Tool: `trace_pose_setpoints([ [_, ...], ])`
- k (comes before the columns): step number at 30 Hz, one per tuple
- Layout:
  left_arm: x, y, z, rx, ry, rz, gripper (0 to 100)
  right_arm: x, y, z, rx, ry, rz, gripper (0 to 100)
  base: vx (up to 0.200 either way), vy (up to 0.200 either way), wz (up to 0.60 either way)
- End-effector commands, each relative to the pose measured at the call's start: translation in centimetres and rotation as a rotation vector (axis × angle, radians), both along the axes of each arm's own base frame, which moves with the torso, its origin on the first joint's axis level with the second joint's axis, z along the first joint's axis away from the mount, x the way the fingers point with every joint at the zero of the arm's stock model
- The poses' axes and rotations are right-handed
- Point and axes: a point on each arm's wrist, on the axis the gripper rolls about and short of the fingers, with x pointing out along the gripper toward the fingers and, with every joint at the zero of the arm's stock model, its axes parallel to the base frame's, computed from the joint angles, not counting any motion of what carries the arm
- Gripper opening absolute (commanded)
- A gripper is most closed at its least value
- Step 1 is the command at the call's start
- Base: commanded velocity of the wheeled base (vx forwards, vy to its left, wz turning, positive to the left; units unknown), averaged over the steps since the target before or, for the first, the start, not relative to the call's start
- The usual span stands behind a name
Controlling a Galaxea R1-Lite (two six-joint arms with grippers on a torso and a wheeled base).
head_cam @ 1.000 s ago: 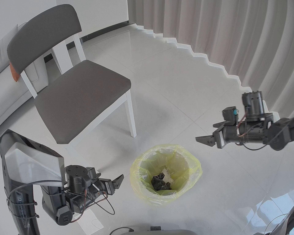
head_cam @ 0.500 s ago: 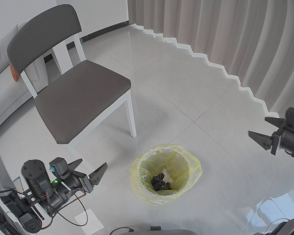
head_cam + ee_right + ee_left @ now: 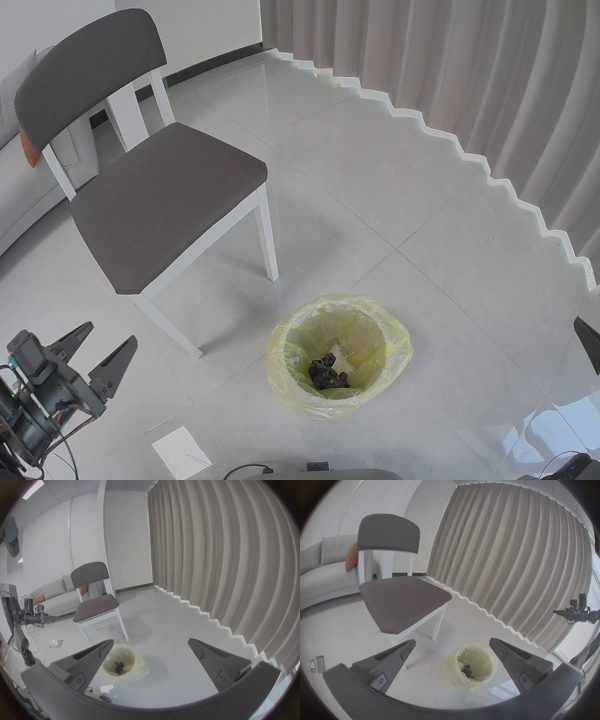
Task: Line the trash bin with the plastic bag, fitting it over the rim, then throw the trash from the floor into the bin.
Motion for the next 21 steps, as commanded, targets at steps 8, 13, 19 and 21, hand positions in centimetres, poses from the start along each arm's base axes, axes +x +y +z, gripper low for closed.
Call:
trace_pose_setpoints([
  [8,-10.5,3.9,-2.4,-0.069,-0.245,0.210,100,-8.3,-0.3,-7.4,0.154,-0.243,-0.037,100,0.000,0.000,0.00],
  [13,-11.6,3.9,-3.7,-0.051,-0.252,0.199,100,-7.9,-0.3,-8.2,0.131,-0.233,-0.054,100,0.000,0.000,0.00],
  [19,-12.1,3.8,-4.7,-0.045,-0.235,0.222,100,-7.4,-0.4,-9.2,0.113,-0.227,-0.114,100,0.000,0.000,0.00],
  [21,-12.1,3.8,-5.5,-0.030,-0.166,0.248,100,-7.0,-0.5,-10.0,0.074,-0.222,-0.146,100,0.000,0.000,0.00],
])
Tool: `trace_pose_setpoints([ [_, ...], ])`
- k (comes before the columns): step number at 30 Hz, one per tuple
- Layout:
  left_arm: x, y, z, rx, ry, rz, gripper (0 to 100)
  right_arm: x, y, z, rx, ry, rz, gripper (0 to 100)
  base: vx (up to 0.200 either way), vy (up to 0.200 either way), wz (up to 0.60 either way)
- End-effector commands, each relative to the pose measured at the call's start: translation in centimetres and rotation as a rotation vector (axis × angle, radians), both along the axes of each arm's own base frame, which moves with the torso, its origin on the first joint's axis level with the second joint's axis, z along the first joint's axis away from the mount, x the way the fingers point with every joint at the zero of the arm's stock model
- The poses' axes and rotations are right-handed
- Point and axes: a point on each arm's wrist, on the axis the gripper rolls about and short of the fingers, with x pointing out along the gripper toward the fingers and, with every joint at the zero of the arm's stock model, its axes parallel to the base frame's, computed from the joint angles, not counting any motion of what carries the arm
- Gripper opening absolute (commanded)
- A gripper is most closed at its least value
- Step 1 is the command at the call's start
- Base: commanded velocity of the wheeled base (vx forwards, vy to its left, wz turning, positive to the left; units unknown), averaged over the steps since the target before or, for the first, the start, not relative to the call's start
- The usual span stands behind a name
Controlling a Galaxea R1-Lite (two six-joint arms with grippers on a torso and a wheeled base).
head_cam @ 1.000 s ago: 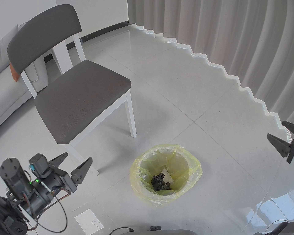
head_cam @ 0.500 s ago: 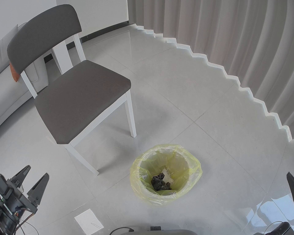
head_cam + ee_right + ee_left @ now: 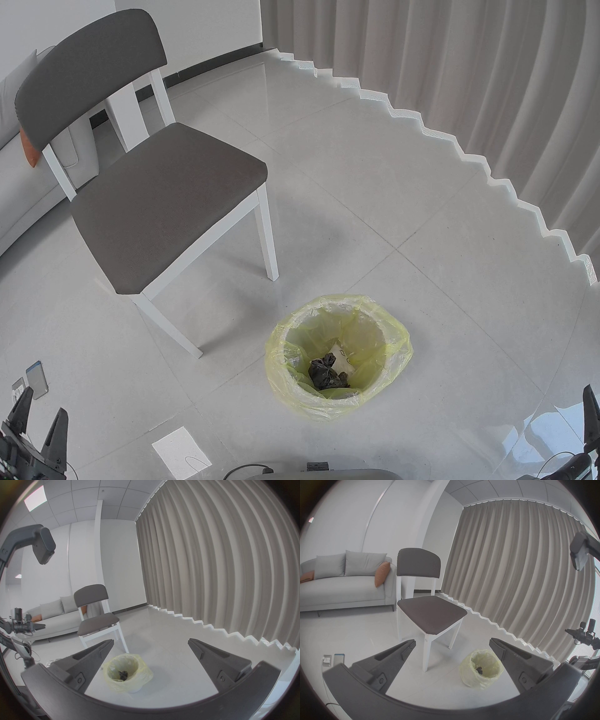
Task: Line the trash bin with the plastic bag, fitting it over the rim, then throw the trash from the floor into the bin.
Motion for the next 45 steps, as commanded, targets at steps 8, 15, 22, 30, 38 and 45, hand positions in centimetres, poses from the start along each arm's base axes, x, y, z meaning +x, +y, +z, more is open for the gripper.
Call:
trace_pose_setpoints([
  [8,-0.9,0.4,-1.8,0.043,0.019,0.244,100,0.3,-0.4,-2.7,-0.047,0.090,-0.178,100,0.000,0.000,0.00],
  [15,-0.9,0.4,-2.0,0.101,0.064,0.265,100,0.3,-0.6,-2.9,-0.043,0.116,-0.277,100,0.000,0.000,0.00],
  [22,-1.0,0.5,-2.0,0.102,0.079,0.297,100,0.2,-1.0,-2.9,-0.027,0.124,-0.461,100,0.000,0.000,0.00],
  [30,-1.1,0.8,-1.9,0.070,0.081,0.434,100,0.2,-1.0,-3.0,-0.005,0.124,-0.453,100,0.000,0.000,0.00],
  [38,-1.1,0.8,-1.9,0.067,0.081,0.432,100,0.3,-0.8,-3.1,-0.037,0.134,-0.389,100,0.000,0.000,0.00],
  [45,-1.1,0.8,-1.9,0.061,0.082,0.430,100,0.3,-0.8,-3.1,-0.043,0.135,-0.362,100,0.000,0.000,0.00],
])
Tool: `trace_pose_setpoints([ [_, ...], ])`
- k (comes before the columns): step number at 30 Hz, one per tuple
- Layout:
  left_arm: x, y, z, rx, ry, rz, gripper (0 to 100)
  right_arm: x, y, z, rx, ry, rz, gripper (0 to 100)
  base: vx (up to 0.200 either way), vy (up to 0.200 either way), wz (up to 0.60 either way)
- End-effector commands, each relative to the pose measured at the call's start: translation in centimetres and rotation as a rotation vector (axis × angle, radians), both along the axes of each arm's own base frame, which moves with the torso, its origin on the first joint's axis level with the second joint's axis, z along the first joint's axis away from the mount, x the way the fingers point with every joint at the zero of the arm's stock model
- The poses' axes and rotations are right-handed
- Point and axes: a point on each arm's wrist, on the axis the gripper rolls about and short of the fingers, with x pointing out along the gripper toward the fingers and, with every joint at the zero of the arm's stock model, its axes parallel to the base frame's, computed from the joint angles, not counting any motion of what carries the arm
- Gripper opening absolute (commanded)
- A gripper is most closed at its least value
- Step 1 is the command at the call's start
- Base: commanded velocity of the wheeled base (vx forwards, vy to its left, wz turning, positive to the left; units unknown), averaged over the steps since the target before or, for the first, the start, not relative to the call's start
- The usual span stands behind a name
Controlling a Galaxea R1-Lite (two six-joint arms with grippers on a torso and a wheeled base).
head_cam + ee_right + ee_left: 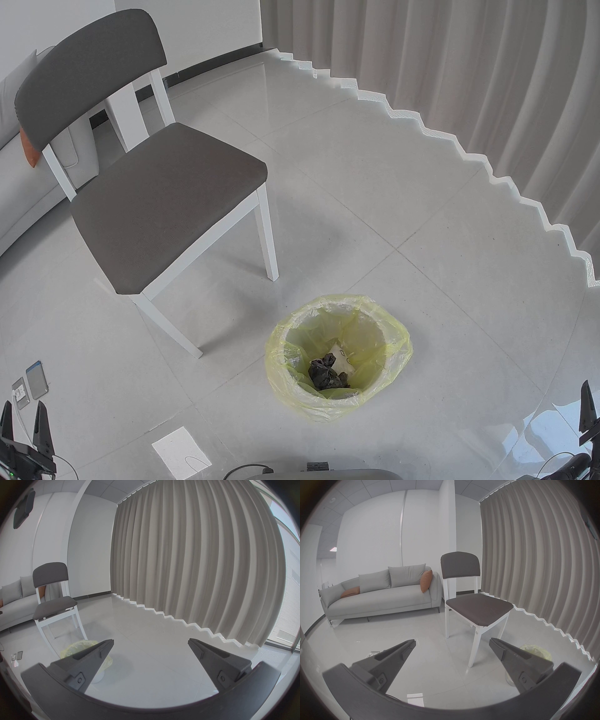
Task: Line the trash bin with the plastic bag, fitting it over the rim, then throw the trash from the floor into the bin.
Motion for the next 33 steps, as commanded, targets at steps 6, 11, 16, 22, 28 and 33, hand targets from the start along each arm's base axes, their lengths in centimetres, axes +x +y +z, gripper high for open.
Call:
trace_pose_setpoints([
  [6,-0.06,0.00,-0.05,-0.001,-0.007,0.000,100,0.13,0.51,-1.28,-0.011,0.080,0.227,100,0.000,0.000,0.00],
  [11,-0.07,0.00,-0.04,0.000,-0.010,0.000,100,0.13,0.57,-1.20,-0.023,0.073,0.254,100,0.000,0.000,0.00],
  [16,0.09,-0.48,-0.32,0.080,0.022,-0.220,100,0.13,0.55,-1.20,-0.006,0.071,0.246,100,0.000,0.000,0.00],
  [22,0.23,-0.65,-0.56,0.097,0.029,-0.299,100,0.13,0.42,-1.20,0.019,0.068,0.185,100,0.000,0.000,0.00],
  [28,0.28,-0.60,-0.57,0.078,0.013,-0.277,100,0.13,0.55,-1.18,-0.067,0.077,0.240,100,0.000,0.000,0.00],
  [33,0.28,-0.70,-0.58,0.126,0.024,-0.329,100,0.13,0.63,-1.15,-0.085,0.074,0.274,100,0.000,0.000,0.00],
])
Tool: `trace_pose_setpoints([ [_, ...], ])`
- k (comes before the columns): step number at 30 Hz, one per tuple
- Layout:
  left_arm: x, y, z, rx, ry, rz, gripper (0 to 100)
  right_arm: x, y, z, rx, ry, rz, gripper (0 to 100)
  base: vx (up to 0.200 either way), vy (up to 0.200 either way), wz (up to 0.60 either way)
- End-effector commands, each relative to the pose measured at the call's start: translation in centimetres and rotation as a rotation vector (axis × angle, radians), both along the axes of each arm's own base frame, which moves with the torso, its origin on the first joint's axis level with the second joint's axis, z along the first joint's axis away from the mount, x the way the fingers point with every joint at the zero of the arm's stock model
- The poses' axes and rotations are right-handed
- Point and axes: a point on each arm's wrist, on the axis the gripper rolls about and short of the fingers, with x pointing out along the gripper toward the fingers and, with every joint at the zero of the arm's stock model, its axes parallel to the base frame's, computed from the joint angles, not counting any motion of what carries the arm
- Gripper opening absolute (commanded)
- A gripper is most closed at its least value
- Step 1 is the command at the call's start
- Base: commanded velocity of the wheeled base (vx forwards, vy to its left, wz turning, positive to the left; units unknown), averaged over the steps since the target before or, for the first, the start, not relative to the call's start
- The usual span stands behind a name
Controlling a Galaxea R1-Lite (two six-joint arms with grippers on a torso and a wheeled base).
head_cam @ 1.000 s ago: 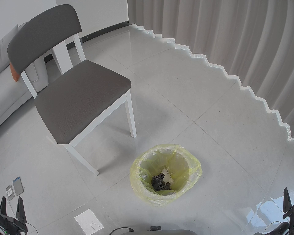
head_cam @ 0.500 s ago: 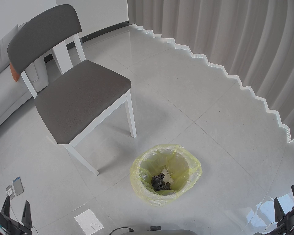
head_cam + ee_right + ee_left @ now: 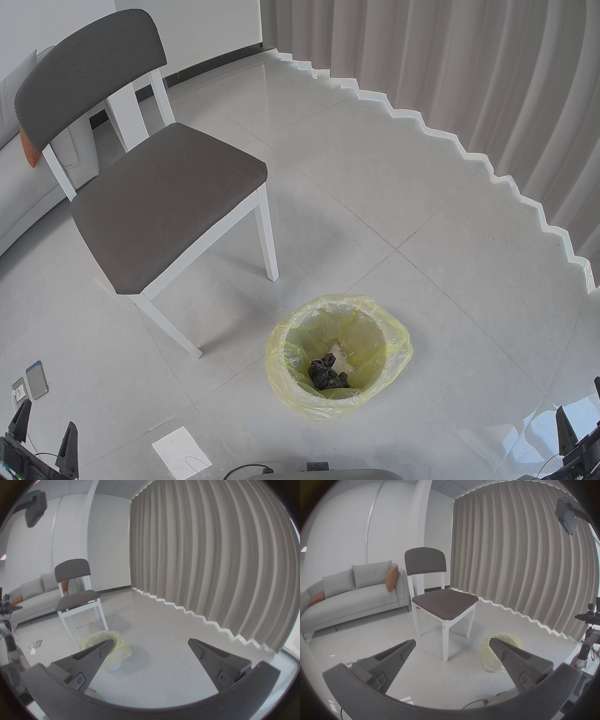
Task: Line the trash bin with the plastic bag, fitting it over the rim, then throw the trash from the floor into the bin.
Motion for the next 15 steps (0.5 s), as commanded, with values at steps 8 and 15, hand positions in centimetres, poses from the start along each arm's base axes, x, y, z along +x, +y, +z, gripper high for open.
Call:
trace_pose_setpoints([
  [8,0.04,0.06,-0.34,-0.029,-0.002,0.029,100,0.03,-0.09,-0.52,0.081,0.006,-0.040,100,0.000,0.000,0.00],
  [15,0.04,0.07,-0.34,-0.022,-0.002,0.037,100,0.03,-0.09,-0.52,0.087,0.006,-0.041,100,0.000,0.000,0.00],
])
